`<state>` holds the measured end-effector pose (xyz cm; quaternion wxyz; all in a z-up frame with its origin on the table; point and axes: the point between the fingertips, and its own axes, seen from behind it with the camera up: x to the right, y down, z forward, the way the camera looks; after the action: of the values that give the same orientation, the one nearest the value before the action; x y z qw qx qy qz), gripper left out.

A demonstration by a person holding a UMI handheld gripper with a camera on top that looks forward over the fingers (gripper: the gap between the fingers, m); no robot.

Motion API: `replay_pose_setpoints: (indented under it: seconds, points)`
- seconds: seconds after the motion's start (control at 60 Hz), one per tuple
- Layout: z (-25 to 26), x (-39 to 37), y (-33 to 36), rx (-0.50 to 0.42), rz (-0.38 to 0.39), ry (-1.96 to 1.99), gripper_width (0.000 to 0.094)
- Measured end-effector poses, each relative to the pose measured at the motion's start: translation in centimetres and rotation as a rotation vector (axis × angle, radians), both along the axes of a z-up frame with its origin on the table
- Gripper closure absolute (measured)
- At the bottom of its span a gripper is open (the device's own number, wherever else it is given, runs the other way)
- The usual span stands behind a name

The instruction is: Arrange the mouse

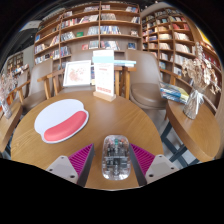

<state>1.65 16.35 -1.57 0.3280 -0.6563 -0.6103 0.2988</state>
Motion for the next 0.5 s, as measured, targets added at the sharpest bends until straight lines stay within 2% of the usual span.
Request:
replay_pose_setpoints:
  seconds: [0.033,0.083,0.2,0.25,0.3,0.417,0.5]
  points:
    - [-0.1,-0.1,-0.1,0.0,0.007,0.003,0.0292]
    - [-0.1,-0.3,0.0,0.003,0.006,0.006,0.0443]
    - [0.0,-0.1,0.2,-0.002,-0.025,-0.014,0.05]
    - [0.9,0.1,0.0,-0.035,-0.042,-0.021,0.0516]
    - [3.3,-0.3,-0.5,-0.062,-0.038,0.009,0.0518]
    - [9.8,-2.1,-2.0,-0.012,-0.006,0.081,0.0518]
    - [13.4,-4.2,-5.1,-0.025,0.04,0.123,0.0517]
